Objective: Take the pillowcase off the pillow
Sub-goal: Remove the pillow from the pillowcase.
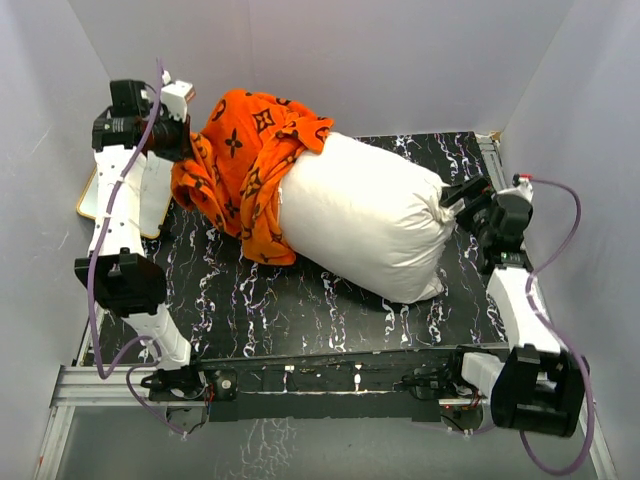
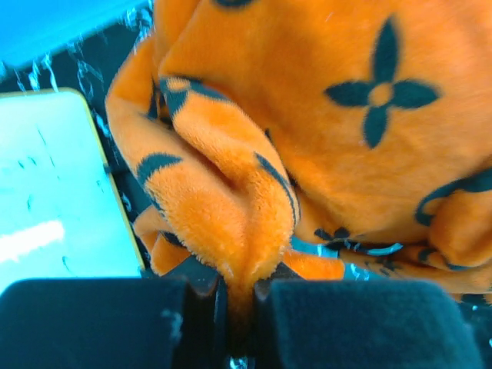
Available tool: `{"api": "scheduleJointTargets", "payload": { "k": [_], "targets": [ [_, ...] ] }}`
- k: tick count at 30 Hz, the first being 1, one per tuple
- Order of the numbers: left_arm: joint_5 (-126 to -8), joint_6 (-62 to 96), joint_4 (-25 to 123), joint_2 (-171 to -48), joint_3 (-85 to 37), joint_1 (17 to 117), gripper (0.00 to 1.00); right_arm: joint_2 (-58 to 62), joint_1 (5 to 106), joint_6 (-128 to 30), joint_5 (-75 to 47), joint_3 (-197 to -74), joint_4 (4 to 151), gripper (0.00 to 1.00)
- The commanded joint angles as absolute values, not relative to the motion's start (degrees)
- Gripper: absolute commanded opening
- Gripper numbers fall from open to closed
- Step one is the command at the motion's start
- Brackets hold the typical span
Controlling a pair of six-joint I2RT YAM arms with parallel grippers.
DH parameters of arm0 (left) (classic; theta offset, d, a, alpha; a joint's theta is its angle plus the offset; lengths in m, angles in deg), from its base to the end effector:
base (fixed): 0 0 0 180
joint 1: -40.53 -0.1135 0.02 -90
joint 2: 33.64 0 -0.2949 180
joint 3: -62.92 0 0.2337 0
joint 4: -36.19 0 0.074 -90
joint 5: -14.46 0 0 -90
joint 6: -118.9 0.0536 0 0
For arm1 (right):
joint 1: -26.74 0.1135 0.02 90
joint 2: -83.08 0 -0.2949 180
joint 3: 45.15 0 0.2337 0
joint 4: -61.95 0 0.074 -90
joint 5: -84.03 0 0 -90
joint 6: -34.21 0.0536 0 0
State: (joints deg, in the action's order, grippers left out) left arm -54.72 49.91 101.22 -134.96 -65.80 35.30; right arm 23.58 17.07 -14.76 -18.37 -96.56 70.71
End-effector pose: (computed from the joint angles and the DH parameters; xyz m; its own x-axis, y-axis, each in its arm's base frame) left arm 0.3838 0.0160 0.4344 -0.4976 0.2910 -0.8171 0.4001 0.9128 0.0814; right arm 0.2214 -0.0260 0.2981 -0.2409 0.6914 -0.6811 0.1585 0.7204 0.6752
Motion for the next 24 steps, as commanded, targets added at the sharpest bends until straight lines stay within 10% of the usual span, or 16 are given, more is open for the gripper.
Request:
{"api": "scheduleJointTargets", "payload": {
  "k": [1, 9, 24],
  "targets": [
    [-47.9, 47.1, 111.0, -136.4, -85.4, 37.2, 0.0, 12.7, 17.1, -18.2, -18.8, -116.5, 76.9, 0.98],
    [-48.1, 46.9, 111.3, -132.7, -94.8, 37.9, 0.0, -7.7, 18.2, -26.3, -4.3, -147.7, 97.9, 0.98],
    [-55.1, 53.9, 103.8, -126.6, -86.0, 38.0, 0.0, 7.3, 13.7, -17.5, -21.0, -112.5, 75.7, 0.99]
  ]
}}
